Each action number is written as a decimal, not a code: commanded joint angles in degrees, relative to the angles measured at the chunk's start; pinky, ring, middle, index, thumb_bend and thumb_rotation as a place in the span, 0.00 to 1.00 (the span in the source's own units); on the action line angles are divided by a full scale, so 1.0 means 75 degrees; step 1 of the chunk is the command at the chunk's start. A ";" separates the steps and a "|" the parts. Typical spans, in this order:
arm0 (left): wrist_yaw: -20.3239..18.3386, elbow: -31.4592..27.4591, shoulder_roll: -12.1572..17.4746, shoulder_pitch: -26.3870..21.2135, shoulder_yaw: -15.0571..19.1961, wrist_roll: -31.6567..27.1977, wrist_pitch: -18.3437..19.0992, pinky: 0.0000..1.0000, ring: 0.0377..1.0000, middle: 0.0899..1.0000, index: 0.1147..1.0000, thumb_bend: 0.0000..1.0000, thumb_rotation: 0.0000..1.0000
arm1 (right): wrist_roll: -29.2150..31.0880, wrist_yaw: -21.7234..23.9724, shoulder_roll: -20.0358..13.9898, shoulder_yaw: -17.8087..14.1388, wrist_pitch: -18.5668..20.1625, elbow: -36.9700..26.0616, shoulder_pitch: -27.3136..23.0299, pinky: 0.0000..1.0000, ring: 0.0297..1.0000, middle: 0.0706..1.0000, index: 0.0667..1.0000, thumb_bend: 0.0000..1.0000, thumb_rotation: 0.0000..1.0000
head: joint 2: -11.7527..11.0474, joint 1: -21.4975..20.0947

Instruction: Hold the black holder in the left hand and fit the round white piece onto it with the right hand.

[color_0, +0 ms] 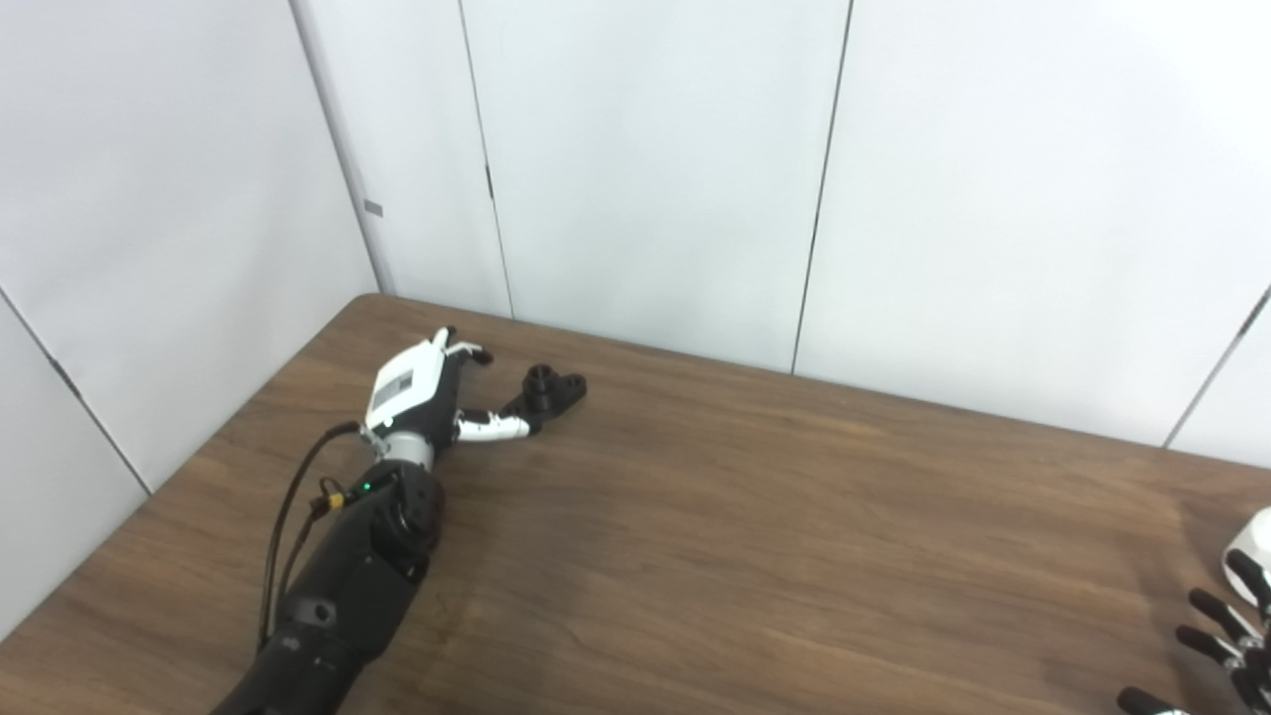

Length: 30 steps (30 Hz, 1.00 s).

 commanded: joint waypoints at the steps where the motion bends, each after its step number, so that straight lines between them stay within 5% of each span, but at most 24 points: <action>1: 0.0258 0.0025 0.0132 -0.0391 0.0018 0.0039 0.0057 1.00 1.00 1.00 0.75 1.00 0.36 | 0.0138 0.0032 -0.0115 -0.0077 -0.0063 -0.0296 -0.0141 0.78 0.88 1.00 0.93 0.71 0.08 | 0.0010 -0.0004; 6: 0.0451 0.0317 0.0058 -0.0421 -0.0126 0.0135 0.0182 1.00 1.00 1.00 0.75 1.00 0.34 | 0.0046 -0.0015 -0.0106 -0.0078 -0.0020 -0.0374 -0.0124 0.77 0.87 0.99 0.92 0.70 0.08 | 0.0029 -0.0077; 16: 0.1192 0.1254 -0.0109 -0.0517 -0.0248 -0.0172 -0.0384 1.00 1.00 1.00 0.74 0.99 0.27 | 0.0052 -0.0021 -0.0086 -0.0077 0.0026 -0.0589 -0.0057 0.76 0.87 0.98 0.92 0.71 0.07 | 0.0070 -0.0161; 30: 0.1616 0.1970 -0.0412 -0.0730 -0.0372 -0.0618 -0.0720 1.00 1.00 1.00 0.72 0.96 0.28 | -0.0011 -0.0060 -0.0074 -0.0093 0.0125 -0.0776 0.0010 0.75 0.86 0.97 0.91 0.71 0.06 | 0.0140 -0.0243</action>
